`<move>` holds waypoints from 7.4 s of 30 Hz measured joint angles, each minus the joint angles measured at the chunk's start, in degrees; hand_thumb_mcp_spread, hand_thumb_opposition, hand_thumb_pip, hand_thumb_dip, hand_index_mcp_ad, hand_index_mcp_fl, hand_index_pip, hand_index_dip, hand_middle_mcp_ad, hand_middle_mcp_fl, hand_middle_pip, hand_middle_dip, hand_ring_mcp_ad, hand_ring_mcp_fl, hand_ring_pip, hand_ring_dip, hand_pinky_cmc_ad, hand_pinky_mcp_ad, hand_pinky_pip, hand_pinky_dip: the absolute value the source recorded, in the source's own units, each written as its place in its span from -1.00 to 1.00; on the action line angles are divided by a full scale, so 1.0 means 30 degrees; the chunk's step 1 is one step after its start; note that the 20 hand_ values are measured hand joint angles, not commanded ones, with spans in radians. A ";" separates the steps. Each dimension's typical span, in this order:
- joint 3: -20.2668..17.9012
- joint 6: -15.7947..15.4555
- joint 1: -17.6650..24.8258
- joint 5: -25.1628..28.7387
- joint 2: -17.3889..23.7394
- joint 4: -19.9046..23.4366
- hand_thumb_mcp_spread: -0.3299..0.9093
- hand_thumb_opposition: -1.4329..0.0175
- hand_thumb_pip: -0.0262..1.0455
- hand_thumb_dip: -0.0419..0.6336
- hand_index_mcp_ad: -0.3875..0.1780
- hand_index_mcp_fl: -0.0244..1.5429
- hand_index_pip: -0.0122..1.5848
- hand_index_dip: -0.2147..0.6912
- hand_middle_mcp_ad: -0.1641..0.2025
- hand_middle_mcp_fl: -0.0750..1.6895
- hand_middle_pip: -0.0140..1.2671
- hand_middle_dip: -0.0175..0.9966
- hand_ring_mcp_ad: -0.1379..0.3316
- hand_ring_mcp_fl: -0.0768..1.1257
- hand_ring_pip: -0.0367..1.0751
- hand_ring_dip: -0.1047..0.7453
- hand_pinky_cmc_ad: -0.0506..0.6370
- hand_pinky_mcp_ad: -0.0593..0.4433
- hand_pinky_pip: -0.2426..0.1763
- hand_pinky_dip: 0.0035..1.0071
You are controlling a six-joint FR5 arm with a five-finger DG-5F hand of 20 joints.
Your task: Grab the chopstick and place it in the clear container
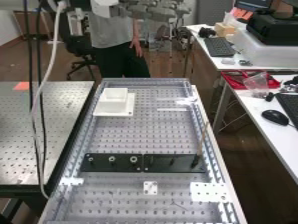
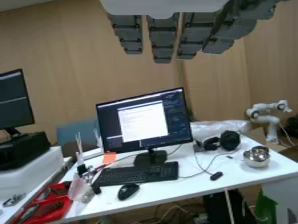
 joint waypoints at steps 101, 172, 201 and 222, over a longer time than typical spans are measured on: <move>0.0926 2.0255 -0.1994 0.5776 -1.1793 1.1574 0.36 -0.15 0.58 0.31 0.25 -0.95 0.89 -0.28 0.40 -0.62 0.43 0.41 0.23 -0.26 -0.75 0.42 0.05 0.10 -0.01 -0.65; 0.1402 2.0285 -0.1517 0.6284 -1.2268 1.1141 0.50 -0.19 0.20 0.11 0.25 -0.63 0.85 -0.33 0.26 -0.31 0.40 0.45 -0.05 0.01 -0.76 0.55 0.31 0.03 0.28 -0.65; 0.1664 1.9644 -0.1640 0.6342 -1.2242 1.0919 0.59 -0.36 0.17 0.05 0.23 -0.40 0.90 -0.39 0.21 -0.15 0.44 0.48 -0.04 0.12 -0.74 0.56 0.42 0.04 0.37 -0.65; 0.2732 1.8403 -0.1649 0.5979 -1.2368 0.9671 0.63 -0.43 0.13 0.00 0.41 -0.22 0.80 -0.38 -0.10 -0.04 0.40 0.48 -0.06 0.26 -0.74 0.60 0.46 0.21 0.37 -0.66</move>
